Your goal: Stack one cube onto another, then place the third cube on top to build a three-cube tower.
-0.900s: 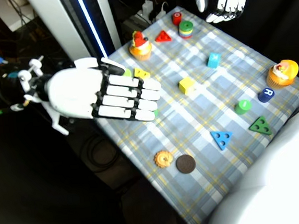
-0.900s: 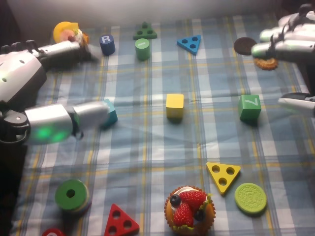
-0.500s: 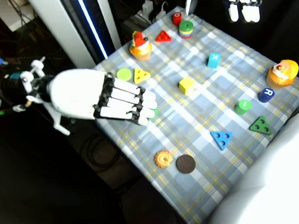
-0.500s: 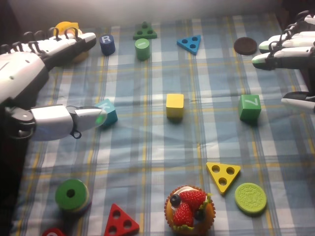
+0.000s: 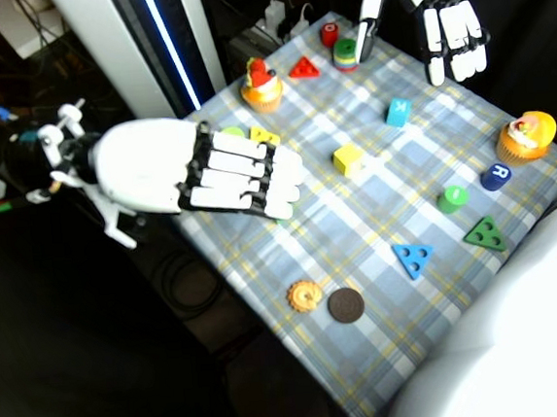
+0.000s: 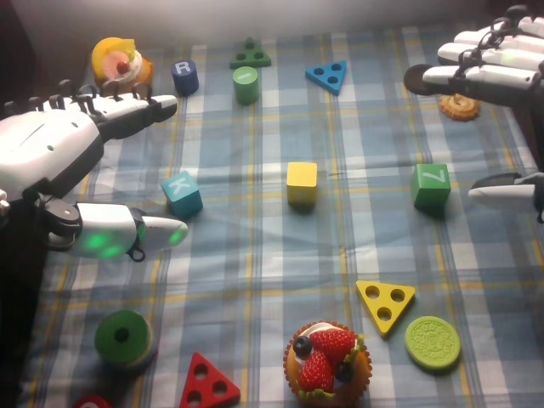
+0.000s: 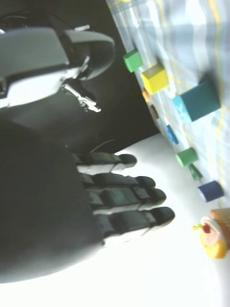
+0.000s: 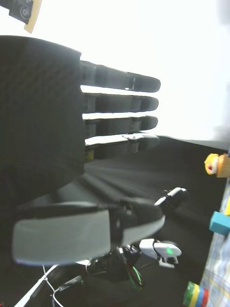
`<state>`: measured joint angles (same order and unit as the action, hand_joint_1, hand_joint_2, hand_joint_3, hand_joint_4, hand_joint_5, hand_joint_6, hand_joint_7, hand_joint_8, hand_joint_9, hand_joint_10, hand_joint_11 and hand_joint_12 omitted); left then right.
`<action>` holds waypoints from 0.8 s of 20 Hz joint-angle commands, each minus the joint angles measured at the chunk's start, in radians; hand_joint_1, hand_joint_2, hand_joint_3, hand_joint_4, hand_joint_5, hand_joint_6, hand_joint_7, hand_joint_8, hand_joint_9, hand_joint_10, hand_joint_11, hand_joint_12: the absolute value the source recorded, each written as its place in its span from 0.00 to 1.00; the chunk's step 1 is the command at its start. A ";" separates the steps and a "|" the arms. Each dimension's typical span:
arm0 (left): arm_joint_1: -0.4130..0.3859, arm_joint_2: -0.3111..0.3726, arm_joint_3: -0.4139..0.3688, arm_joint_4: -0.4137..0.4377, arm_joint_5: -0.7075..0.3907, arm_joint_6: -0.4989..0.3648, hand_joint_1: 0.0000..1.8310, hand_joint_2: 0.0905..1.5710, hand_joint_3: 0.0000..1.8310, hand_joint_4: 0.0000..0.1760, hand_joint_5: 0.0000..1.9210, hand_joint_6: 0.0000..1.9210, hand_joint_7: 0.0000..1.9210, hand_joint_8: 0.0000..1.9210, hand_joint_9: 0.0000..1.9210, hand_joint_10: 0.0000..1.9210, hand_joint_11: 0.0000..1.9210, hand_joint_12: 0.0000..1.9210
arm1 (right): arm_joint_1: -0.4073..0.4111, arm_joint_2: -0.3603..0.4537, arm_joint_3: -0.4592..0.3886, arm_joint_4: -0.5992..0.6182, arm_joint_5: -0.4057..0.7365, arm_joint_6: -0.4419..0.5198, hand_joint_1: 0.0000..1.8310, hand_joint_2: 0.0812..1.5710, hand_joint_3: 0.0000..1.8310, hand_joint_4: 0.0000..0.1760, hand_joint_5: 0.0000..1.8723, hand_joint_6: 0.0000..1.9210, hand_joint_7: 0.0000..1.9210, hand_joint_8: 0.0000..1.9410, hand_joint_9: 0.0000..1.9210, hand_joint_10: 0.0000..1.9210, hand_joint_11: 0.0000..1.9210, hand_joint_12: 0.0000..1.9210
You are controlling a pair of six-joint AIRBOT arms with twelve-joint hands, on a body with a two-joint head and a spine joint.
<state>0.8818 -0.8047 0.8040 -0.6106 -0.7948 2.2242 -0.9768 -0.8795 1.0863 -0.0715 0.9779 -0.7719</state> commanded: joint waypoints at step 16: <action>-0.131 -0.158 0.172 -0.160 0.100 0.303 0.39 0.52 0.00 1.00 0.36 0.01 0.13 0.00 0.11 0.00 0.02 0.09 | 0.020 -0.001 0.002 0.007 0.108 0.021 0.29 0.67 0.00 0.14 0.12 0.00 0.08 0.00 0.06 0.00 0.00 0.24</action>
<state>0.7635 -0.9630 0.9726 -0.7990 -0.6090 2.5259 -0.9733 -0.8791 1.0870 -0.0856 0.9657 -0.7582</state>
